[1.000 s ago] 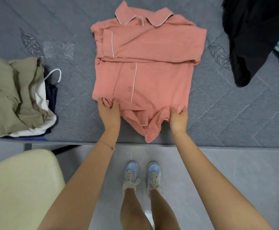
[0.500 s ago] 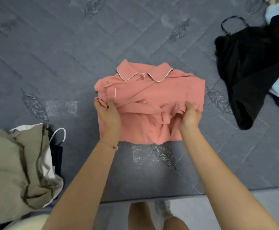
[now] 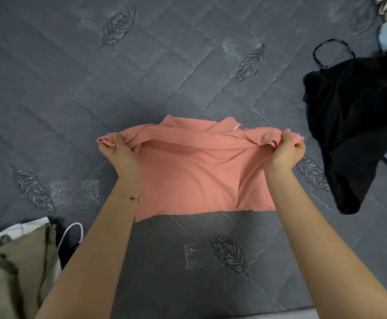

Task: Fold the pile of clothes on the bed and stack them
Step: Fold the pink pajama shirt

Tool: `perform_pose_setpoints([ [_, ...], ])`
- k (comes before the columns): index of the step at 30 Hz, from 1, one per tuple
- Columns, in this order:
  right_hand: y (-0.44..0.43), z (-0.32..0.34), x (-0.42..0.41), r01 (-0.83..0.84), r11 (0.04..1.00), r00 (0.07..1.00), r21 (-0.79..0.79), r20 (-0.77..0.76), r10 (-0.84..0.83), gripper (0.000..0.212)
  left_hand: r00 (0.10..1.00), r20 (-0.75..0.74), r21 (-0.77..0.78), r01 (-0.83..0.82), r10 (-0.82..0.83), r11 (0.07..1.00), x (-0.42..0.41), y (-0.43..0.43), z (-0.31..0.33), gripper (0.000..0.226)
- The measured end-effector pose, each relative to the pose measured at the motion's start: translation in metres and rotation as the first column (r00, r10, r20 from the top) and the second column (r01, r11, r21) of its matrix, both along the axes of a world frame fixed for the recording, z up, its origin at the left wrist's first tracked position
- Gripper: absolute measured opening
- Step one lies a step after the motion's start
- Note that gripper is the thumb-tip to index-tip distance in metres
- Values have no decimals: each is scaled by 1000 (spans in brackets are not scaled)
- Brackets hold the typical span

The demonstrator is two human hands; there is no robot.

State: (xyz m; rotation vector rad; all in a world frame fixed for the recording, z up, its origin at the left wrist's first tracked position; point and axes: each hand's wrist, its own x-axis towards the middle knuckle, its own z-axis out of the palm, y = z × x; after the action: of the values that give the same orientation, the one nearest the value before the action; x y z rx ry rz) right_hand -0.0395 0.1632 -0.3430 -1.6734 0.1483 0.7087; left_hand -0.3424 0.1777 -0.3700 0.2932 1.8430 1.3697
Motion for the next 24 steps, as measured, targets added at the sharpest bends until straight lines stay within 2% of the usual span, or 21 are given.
perform_pose_setpoints([
  [4, 16, -12, 5, -60, 997, 997, -38, 56, 62, 17, 996, -38, 44, 84, -82, 996, 9, 13, -4, 35],
  [6, 20, -20, 5, -210, 975, 975, -64, 55, 214, 16, 988, -10, 40, 157, -157, 987, 12, 12, -8, 30],
  [8, 21, -33, 5, -345, 936, 939, -73, -23, 344, 1, 954, -11, -65, 299, -300, 952, 13, 9, -14, 44],
  [9, 20, -38, 4, -386, 919, 922, -77, -2, 387, 14, 913, -76, -173, 384, -401, 907, 14, 6, -16, 56],
  [10, 19, -41, 3, -431, 897, 901, -96, 10, 434, 29, 846, -187, -282, 441, -500, 852, 17, 2, -18, 63],
  [12, 13, -39, -2, -570, 801, 787, -183, 158, 596, 43, 667, -404, -332, 531, -626, 780, 27, -7, -21, 59],
  [14, 4, -43, -4, -633, 710, 617, -310, 352, 704, 33, 461, -551, -374, 609, -696, 699, 41, -14, -22, 42],
  [16, -2, -46, -5, -621, 679, 499, -392, 471, 727, 18, 318, -594, -389, 690, -739, 610, 55, -18, -24, 27],
  [18, -2, -44, -9, -678, 625, 521, -387, 345, 780, 14, 222, -614, -334, 797, -757, 504, 69, -20, -27, 18],
  [20, -1, -45, -12, -763, 528, 508, -372, 160, 846, 27, 155, -644, -303, 847, -749, 436, 82, -21, -29, 23],
  [22, 2, -42, -15, -824, 463, 432, -326, 168, 886, 26, 97, -643, -330, 860, -760, 390, 92, -17, -29, 33],
  [24, 6, -41, -16, -847, 404, 328, -346, 260, 908, 18, 11, -597, -431, 839, -802, 332, 100, -11, -27, 43],
])
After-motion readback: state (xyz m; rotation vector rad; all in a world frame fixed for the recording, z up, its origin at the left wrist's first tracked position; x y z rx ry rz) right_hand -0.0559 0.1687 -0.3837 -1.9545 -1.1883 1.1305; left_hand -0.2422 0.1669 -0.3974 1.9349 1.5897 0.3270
